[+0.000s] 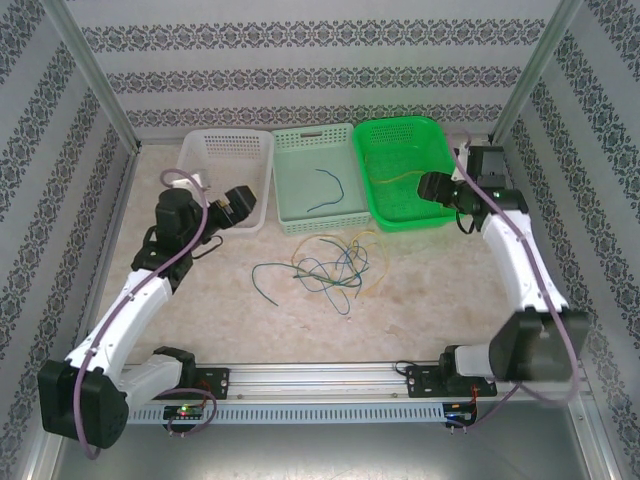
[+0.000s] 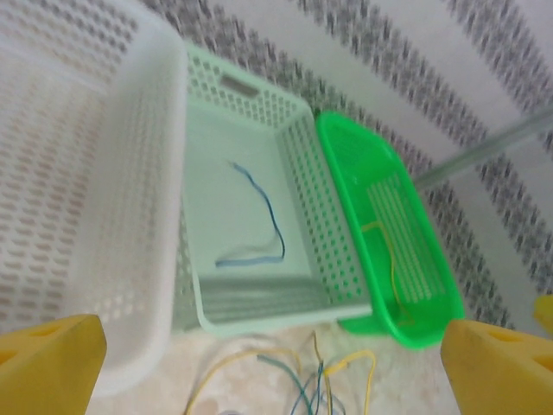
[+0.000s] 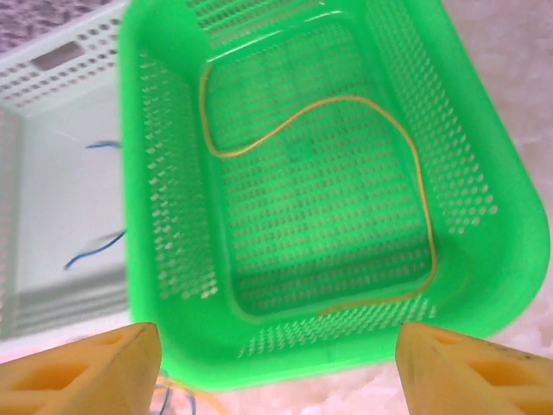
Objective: Untangle the cables
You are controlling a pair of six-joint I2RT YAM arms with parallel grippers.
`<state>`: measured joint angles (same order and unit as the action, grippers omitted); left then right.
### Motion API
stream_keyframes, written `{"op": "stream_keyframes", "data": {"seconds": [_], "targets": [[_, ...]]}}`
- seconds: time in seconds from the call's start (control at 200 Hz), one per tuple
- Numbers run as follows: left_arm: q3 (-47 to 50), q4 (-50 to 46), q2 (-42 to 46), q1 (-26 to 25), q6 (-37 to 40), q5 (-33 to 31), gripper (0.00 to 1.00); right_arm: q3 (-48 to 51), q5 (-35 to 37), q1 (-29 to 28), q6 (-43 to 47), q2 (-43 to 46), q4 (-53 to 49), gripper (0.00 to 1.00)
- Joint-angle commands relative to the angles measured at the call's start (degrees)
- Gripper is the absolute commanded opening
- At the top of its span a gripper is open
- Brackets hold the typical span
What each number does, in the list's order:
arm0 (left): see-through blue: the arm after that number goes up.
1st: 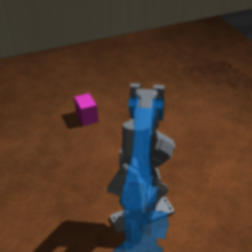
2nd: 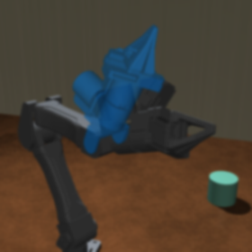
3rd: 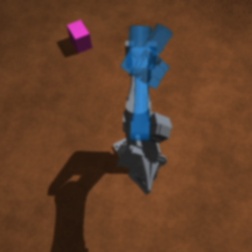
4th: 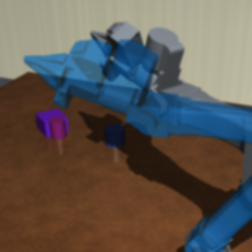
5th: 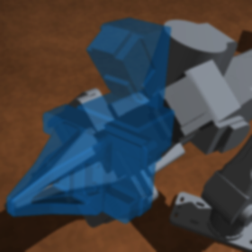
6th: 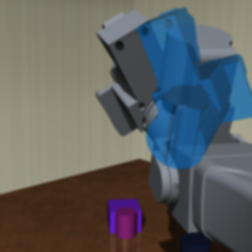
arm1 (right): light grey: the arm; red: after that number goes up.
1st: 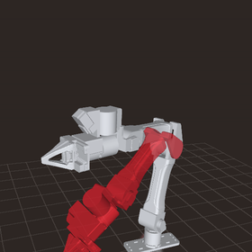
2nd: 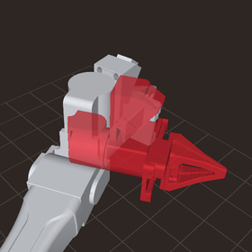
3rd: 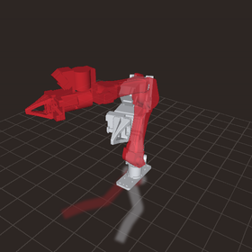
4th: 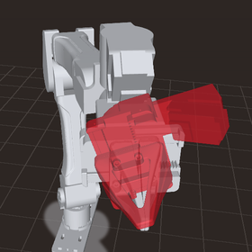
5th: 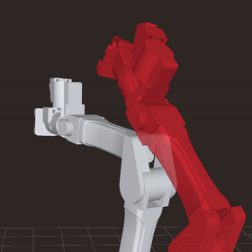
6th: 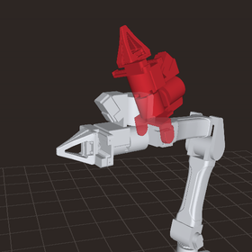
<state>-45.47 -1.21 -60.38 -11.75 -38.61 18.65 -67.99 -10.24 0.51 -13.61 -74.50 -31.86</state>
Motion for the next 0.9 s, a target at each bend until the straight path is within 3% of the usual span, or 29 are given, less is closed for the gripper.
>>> {"op": "stream_keyframes", "data": {"seconds": [0.0,0.15,0.27,0.495,0.894], "targets": [[0.94,-1.93,-0.60,-5.29,4.42,1.13,1.00,7.82,2.29,-5.97,2.43,6.84,-2.05,0.68],[0.47,-4.05,-3.02,-13.25,10.03,1.06,0.99,17.33,1.39,-11.51,-1.89,11.54,-2.22,0.60],[1.02,-3.95,-5.08,-15.94,9.54,1.40,0.98,24.20,0.66,-13.83,-6.72,9.88,2.00,0.58],[0.98,-2.30,-5.80,-17.25,8.20,0.59,0.98,27.73,3.34,-16.09,-10.18,0.17,11.40,0.61],[1.39,-4.31,-3.87,-17.29,8.29,-1.36,0.99,23.33,11.22,-19.61,-10.70,-13.81,17.62,0.60]]}}
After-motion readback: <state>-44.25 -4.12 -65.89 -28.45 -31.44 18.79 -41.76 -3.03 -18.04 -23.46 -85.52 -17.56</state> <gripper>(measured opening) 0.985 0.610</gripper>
